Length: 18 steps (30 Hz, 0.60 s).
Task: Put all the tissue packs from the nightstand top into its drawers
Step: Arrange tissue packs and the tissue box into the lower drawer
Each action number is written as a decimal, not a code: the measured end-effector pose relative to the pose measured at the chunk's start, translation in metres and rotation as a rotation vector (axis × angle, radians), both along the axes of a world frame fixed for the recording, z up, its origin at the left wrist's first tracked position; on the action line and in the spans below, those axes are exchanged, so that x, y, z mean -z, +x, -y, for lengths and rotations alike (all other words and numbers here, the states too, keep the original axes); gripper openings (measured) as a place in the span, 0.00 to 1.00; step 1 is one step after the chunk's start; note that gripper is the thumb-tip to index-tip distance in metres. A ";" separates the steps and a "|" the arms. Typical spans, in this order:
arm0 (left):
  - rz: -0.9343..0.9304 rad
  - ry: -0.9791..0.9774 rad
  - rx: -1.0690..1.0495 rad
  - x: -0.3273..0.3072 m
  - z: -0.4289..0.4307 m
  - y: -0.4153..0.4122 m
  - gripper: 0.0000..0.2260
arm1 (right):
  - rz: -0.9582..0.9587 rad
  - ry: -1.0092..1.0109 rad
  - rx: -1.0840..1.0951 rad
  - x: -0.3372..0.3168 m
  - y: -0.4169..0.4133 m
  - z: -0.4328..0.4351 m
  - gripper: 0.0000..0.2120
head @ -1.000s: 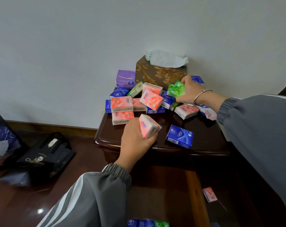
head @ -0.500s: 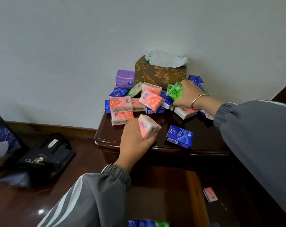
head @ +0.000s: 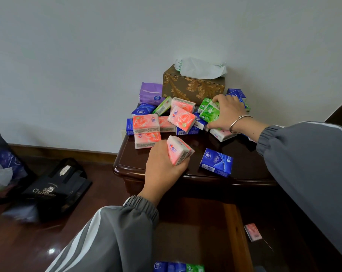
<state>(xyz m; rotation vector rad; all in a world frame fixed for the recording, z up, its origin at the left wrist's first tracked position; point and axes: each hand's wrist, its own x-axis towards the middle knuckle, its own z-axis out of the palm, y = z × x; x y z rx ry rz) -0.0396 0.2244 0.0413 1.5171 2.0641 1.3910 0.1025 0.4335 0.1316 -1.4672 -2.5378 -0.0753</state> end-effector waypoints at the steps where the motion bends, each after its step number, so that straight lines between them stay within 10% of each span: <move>1: 0.001 0.000 0.000 0.000 0.000 0.000 0.21 | -0.019 -0.012 0.003 0.001 0.000 0.000 0.45; 18: -0.007 0.012 -0.018 -0.002 0.000 0.000 0.20 | -0.336 -0.106 -0.001 0.003 0.004 0.016 0.36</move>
